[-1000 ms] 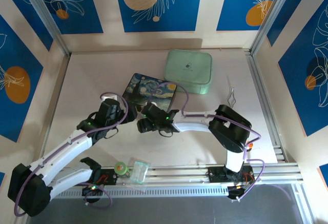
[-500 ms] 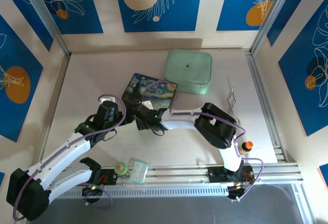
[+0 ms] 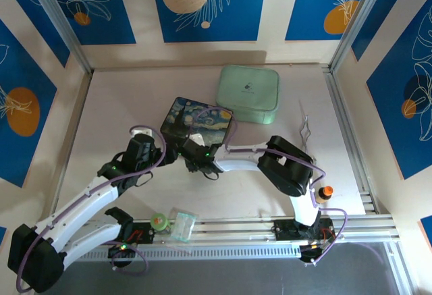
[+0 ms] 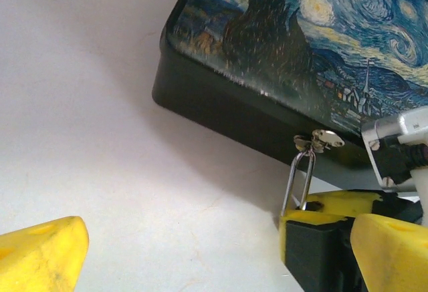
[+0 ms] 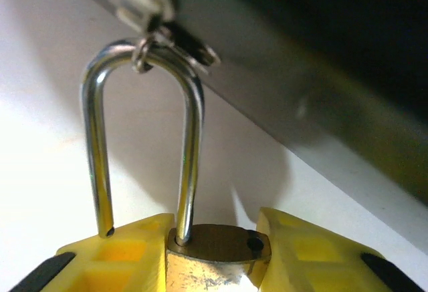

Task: Unlock a padlock with a key

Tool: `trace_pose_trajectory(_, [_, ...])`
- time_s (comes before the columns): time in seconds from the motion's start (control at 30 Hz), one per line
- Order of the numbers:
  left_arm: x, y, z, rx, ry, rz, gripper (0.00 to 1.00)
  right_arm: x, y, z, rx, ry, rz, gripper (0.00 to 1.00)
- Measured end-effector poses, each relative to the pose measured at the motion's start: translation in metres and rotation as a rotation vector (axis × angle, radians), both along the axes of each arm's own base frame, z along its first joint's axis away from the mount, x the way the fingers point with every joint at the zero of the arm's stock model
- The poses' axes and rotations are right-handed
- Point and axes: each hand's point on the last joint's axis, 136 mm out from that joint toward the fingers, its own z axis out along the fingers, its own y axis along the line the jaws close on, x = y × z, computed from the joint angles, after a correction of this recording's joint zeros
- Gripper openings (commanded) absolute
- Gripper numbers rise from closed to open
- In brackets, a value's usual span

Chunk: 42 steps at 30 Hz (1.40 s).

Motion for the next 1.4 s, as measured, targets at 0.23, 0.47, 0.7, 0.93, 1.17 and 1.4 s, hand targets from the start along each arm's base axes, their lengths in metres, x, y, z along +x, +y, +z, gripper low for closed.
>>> trace_pose_trajectory(0.23, [0.008,-0.016,0.028,0.102,-0.053,-0.167,1.0,-0.027,-0.042,-0.001,-0.008,0.028,-0.007,0.32])
trace_pose_trajectory(0.47, [-0.001,-0.062,0.039,0.249,-0.088,-0.456,1.0,-0.05,-0.079,0.004,0.024,0.049,-0.007,0.33])
trace_pose_trajectory(0.7, [-0.02,-0.136,0.022,0.54,-0.105,-0.763,1.0,-0.065,-0.118,0.005,0.043,0.078,-0.046,0.34])
trace_pose_trajectory(0.93, [-0.013,-0.155,-0.016,0.697,-0.057,-0.835,1.0,-0.066,-0.159,-0.002,0.064,0.111,-0.154,0.34])
trace_pose_trajectory(1.17, [-0.019,-0.186,-0.026,0.737,-0.079,-0.916,0.97,-0.065,-0.171,-0.004,0.168,0.142,-0.192,0.33])
trace_pose_trajectory(1.4, [-0.02,-0.194,-0.047,0.878,-0.053,-0.929,0.84,-0.06,-0.17,-0.004,0.254,0.177,-0.264,0.33])
